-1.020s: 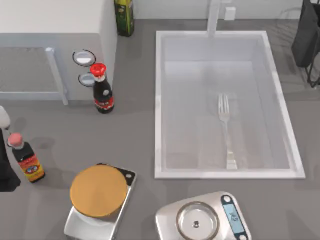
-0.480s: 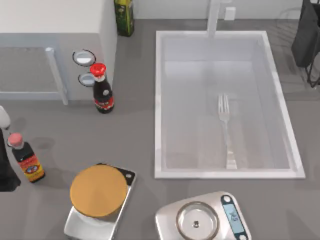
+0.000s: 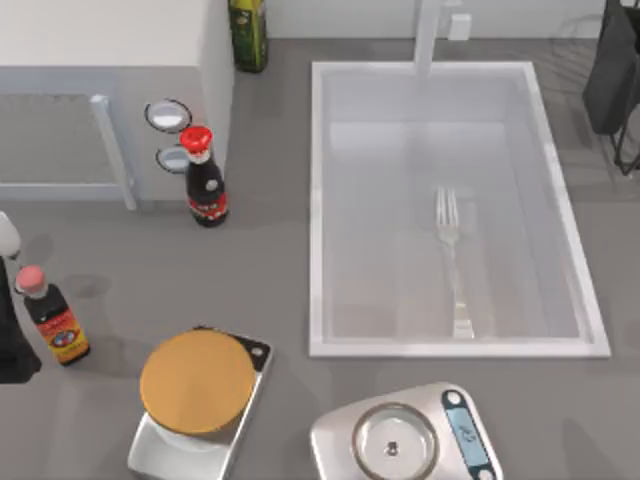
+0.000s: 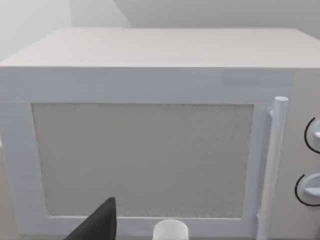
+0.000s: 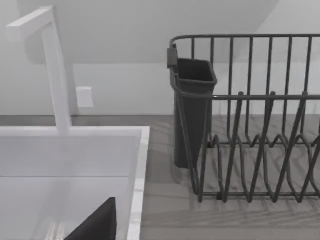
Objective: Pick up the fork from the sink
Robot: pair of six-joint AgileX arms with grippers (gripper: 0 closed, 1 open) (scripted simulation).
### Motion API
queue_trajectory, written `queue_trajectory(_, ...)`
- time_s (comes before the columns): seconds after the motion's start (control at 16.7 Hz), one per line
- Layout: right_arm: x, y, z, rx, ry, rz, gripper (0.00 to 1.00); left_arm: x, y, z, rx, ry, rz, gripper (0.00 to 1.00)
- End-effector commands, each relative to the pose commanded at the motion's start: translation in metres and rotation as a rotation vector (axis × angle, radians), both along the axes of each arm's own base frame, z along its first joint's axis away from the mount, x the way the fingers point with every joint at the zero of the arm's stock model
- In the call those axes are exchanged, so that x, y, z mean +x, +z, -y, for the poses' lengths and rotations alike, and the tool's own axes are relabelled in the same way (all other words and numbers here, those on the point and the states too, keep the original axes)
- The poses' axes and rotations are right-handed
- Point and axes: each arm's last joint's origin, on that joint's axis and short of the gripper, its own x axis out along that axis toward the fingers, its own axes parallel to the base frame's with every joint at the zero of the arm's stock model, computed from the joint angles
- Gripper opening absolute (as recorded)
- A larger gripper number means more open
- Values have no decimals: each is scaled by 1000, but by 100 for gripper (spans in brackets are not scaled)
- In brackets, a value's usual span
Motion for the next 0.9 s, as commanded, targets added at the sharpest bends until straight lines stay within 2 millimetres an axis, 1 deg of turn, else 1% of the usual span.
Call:
queue_trajectory(0.12,4,17,-2,13,13,-63,100,0,0,0,0,0,0,100)
queue_trajectory(0.24,11,39,-5,29,29,-144,100,0,0,0,0,0,0,100)
queue_trajectory(0.42,34,75,-11,54,54,-295,100,0,0,0,0,0,0,100)
queue_trajectory(0.54,59,98,-18,69,69,-412,100,0,0,0,0,0,0,100)
queue_trajectory(0.66,90,116,-28,80,81,-538,100,0,0,0,0,0,0,100)
queue_trajectory(0.78,127,128,-41,87,89,-670,100,0,0,0,0,0,0,100)
queue_trajectory(0.9,167,131,-58,89,91,-804,100,0,0,0,0,0,0,100)
